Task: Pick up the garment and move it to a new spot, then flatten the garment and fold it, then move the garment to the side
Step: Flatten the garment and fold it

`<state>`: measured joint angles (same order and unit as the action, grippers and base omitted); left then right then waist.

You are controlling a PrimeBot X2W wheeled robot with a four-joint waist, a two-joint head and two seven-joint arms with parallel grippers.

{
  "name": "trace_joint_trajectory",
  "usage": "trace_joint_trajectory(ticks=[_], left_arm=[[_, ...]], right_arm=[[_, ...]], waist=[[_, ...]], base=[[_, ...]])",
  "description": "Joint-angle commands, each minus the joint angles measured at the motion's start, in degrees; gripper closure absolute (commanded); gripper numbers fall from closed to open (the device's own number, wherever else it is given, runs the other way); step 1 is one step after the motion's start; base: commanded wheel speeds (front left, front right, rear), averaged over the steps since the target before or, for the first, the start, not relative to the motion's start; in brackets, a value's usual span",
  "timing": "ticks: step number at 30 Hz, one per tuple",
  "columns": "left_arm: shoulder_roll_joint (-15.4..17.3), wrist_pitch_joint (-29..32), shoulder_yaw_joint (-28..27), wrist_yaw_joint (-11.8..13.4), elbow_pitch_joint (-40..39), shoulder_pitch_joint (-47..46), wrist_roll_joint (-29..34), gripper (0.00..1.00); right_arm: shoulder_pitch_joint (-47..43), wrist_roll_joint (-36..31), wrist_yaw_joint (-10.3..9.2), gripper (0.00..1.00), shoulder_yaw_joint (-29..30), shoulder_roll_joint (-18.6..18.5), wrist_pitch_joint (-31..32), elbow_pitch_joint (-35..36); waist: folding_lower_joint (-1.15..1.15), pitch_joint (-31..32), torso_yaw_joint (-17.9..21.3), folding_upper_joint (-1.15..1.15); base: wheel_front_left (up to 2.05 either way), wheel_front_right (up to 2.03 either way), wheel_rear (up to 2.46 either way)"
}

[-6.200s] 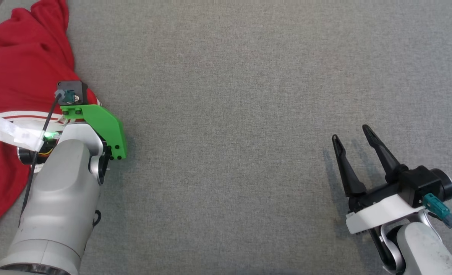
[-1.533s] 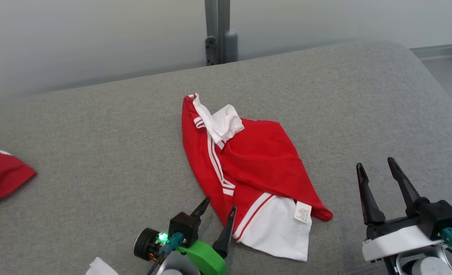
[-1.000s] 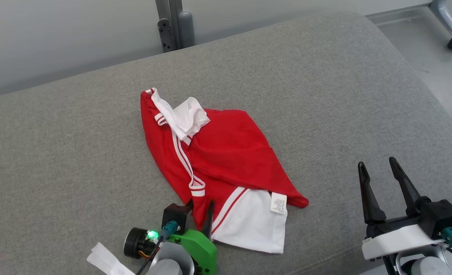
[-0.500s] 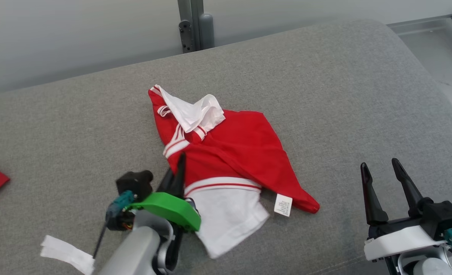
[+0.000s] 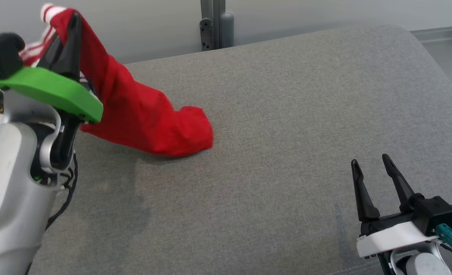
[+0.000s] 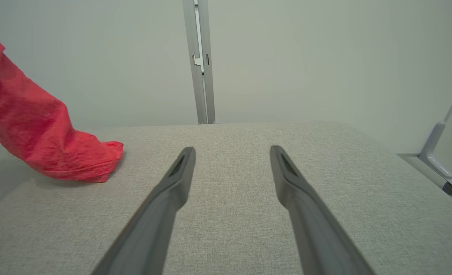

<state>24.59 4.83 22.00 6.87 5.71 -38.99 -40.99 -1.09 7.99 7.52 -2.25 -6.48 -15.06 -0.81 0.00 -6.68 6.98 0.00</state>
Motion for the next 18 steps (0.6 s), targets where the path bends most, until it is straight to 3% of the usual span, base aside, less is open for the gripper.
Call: trace_joint_trajectory(ticks=[1, 5, 8, 12, 16, 18], left_arm=[[0.52, 1.58, 0.4, -0.49, -0.73, -2.26, -0.39, 1.0], [-0.94, 5.45, 2.77, -1.61, -0.56, -6.82, -0.27, 1.0], [-3.83, 7.3, 5.55, -1.59, 1.76, -8.96, 0.2, 1.0], [-9.85, 6.53, 9.07, -0.89, 5.62, -9.4, 0.51, 1.0], [-18.08, 4.45, 14.96, -0.42, 11.55, -7.09, 1.22, 1.0], [-19.94, 3.49, 17.91, -0.52, 14.97, -6.81, 1.35, 1.0]], right_arm=[[0.82, 0.54, -0.06, 0.0, -0.24, 0.1, -0.18, -0.13], [1.73, 0.73, -0.06, 0.0, -1.4, 0.49, -0.18, -0.5], [2.94, 1.03, -0.05, 0.0, -1.81, 0.91, -0.18, -0.74], [3.98, 1.32, -0.05, 0.0, -2.33, 1.38, -0.18, -1.1], [4.78, 1.48, -0.06, 0.0, -2.99, 1.69, -0.19, -1.41], [5.71, 1.65, -0.05, 0.0, -3.68, 1.79, -0.18, -1.53]], waist=[[0.0, -0.35, 0.48, 0.0], [0.0, -1.15, 2.2, 0.0], [0.0, -2.34, 4.3, 0.0], [0.0, -3.92, 7.04, 0.0], [0.0, -5.84, 9.77, 0.0], [0.0, -7.03, 11.45, 0.0]], base=[[0.0, 0.0, 0.0], [0.0, 0.0, 0.0], [0.0, 0.0, 0.0], [0.0, 0.0, 0.0], [0.0, 0.0, 0.0], [0.0, 0.0, 0.0]])
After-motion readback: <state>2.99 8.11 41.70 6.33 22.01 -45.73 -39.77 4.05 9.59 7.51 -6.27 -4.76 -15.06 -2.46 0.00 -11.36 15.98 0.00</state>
